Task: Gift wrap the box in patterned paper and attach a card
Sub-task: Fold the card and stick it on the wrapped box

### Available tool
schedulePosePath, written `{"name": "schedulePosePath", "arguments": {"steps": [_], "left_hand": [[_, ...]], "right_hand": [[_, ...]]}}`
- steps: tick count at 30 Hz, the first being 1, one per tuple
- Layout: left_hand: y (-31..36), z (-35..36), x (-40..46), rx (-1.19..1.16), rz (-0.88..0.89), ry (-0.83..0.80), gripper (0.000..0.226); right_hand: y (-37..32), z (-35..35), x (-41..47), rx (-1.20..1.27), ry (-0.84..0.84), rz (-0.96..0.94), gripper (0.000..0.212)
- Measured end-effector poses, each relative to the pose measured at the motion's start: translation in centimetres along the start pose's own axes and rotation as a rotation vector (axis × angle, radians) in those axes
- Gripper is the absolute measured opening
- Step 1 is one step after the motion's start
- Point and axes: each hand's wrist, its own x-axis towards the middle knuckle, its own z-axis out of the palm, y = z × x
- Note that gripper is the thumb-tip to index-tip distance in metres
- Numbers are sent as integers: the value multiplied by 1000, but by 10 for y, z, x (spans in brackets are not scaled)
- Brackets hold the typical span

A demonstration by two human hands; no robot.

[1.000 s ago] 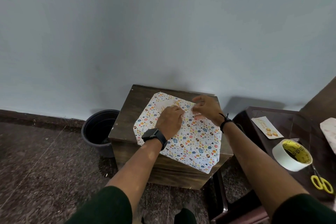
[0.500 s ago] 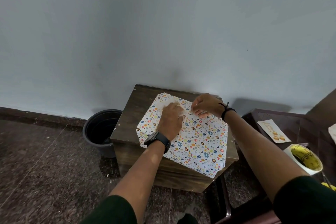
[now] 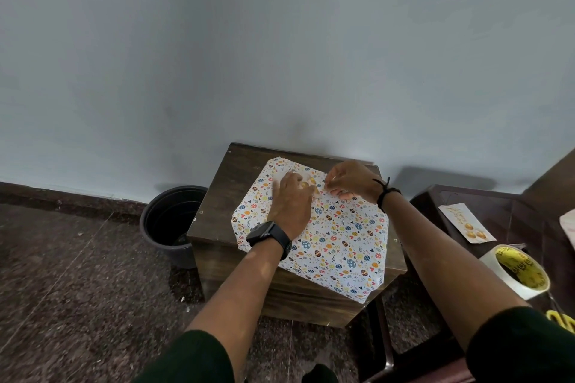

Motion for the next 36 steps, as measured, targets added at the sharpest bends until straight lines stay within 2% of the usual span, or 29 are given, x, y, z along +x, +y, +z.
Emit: {"name": "schedulePosePath", "arguments": {"steps": [3, 6, 10, 16, 23, 26, 32, 36], "left_hand": [[3, 0, 0, 81, -7, -9, 38], [5, -1, 0, 55, -15, -36, 39], [4, 0, -1, 31, -5, -41, 41], [6, -2, -1, -31, -13, -12, 40], [4, -3, -2, -41, -25, -39, 41], [4, -3, -2, -37, -25, -42, 41], [3, -2, -2, -38, -21, -40, 40], [2, 1, -2, -73, 13, 11, 37]], "right_hand": [[0, 0, 0, 16, 16, 9, 11], [-1, 0, 1, 33, 33, 40, 13], [-4, -1, 1, 77, 1, 78, 3], [-4, -8, 0, 196, -31, 60, 4], [-11, -4, 4, 98, -78, 134, 11], [-15, -2, 4, 47, -74, 147, 5], [-18, 0, 6, -22, -55, 172, 7], [-18, 3, 9, -58, -57, 174, 11]]}}
